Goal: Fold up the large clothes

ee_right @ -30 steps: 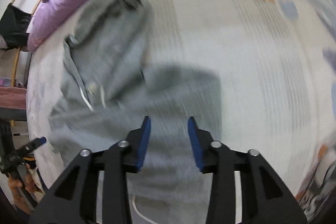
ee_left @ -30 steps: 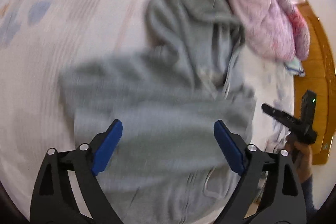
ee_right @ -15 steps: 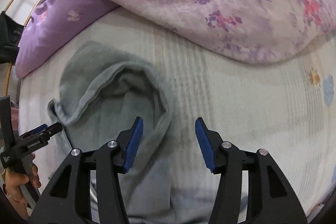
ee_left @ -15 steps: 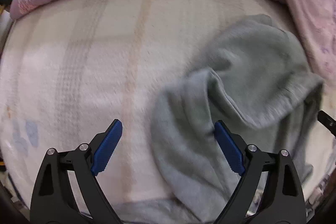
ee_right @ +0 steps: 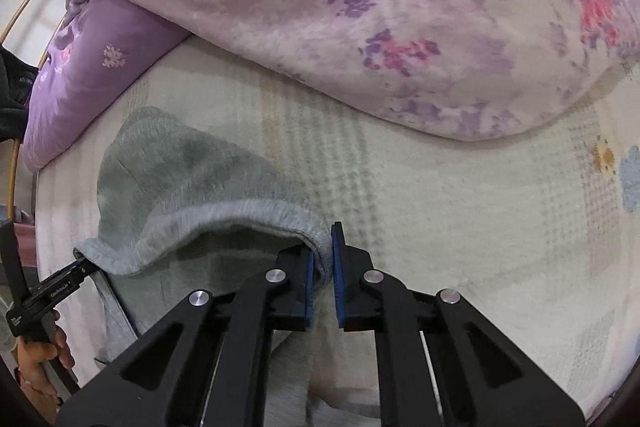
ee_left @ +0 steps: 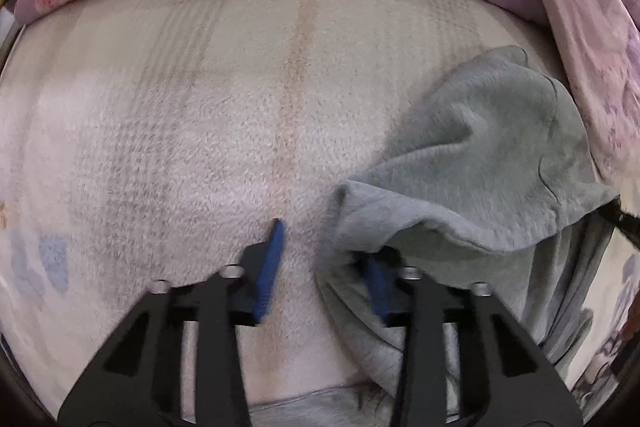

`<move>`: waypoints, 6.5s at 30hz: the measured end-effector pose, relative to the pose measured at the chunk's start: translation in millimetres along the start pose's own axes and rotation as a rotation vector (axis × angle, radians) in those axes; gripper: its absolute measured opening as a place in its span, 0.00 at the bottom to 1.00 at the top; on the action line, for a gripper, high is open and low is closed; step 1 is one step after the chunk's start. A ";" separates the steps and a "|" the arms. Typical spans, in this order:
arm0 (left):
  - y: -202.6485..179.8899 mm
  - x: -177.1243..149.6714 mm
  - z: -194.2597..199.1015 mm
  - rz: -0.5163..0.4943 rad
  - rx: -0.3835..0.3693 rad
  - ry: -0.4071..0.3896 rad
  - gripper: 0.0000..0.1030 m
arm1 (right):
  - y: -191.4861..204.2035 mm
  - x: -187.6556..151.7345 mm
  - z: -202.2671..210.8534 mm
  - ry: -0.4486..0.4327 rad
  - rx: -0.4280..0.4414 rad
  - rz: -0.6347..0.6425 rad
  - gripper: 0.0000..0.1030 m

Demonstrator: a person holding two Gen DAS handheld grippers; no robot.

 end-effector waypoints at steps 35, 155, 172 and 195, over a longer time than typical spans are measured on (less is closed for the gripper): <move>-8.8 -213.9 147.2 0.128 -0.361 -0.112 0.65 | 35.8 -185.0 141.3 -0.026 0.138 0.237 0.50; -29.3 -314.3 206.3 0.256 -0.294 -0.016 0.04 | 10.9 -330.9 195.4 0.131 0.268 -0.279 0.08; -5.1 -457.0 92.6 0.354 -0.145 0.277 0.11 | -26.5 -450.0 82.3 0.361 0.079 -0.393 0.09; 0.4 -336.0 126.5 0.258 -0.206 0.047 0.54 | 124.6 -330.1 127.6 0.120 0.122 0.219 0.00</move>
Point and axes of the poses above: each gripper's, at about its wrist camera, not at the fingertips, and z roughly against the way its jaws point, y to its left, x to its top, the point moved 5 cm from there along -z, roughly the way its jaws point, and after that the axes turned 6 degrees about -x, right-handed, at the moved point
